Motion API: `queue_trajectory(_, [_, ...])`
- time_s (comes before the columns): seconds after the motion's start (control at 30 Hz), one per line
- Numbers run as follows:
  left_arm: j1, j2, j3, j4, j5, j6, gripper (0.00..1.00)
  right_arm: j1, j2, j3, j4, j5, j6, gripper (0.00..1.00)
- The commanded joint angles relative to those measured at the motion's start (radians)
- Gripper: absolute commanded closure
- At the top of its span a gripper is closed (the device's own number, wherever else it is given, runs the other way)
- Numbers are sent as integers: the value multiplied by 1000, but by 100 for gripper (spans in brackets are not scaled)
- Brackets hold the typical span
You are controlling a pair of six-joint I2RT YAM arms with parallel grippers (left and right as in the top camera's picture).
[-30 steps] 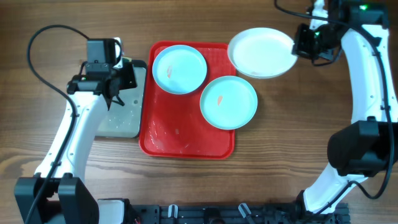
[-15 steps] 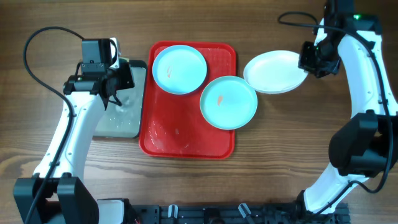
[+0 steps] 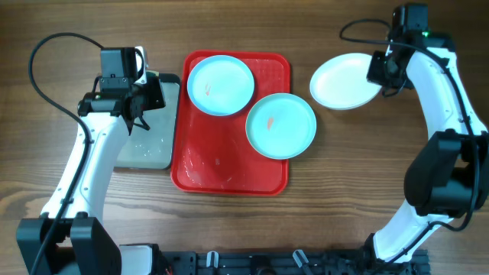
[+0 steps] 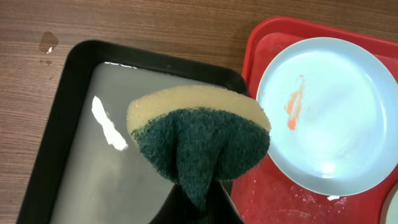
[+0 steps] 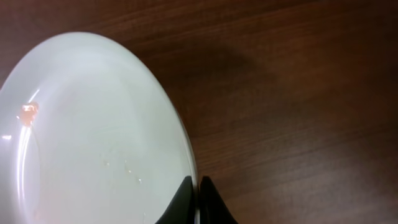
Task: Clean dirty plates on tray and stack at the side
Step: 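Lower the white plate onto the table right of the red tray, then release the white plate and move the right gripper to the light-blue plate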
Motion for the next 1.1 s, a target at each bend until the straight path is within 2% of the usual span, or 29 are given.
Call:
queue_trajectory(0.0, [3, 6, 12, 1, 16, 20, 96, 1, -3, -101, 55, 39, -93, 96])
queue_trajectory(0.27, [4, 6, 12, 9, 16, 27, 96, 6, -3, -272, 182, -99, -183, 96])
queue_trajectory(0.73, [3, 6, 12, 8, 16, 27, 96, 16, -3, -283, 183, -189, -265, 95])
queue_trajectory(0.83, [3, 6, 12, 8, 16, 27, 96, 16, -3, -282, 196, -212, -280, 88])
queue_trajectory(0.93, [3, 6, 12, 8, 16, 27, 96, 16, -6, -249, 180, -248, -277, 75])
queue_trajectory(1.07, [3, 6, 12, 8, 16, 27, 96, 16, -31, -154, 86, -348, -277, 69])
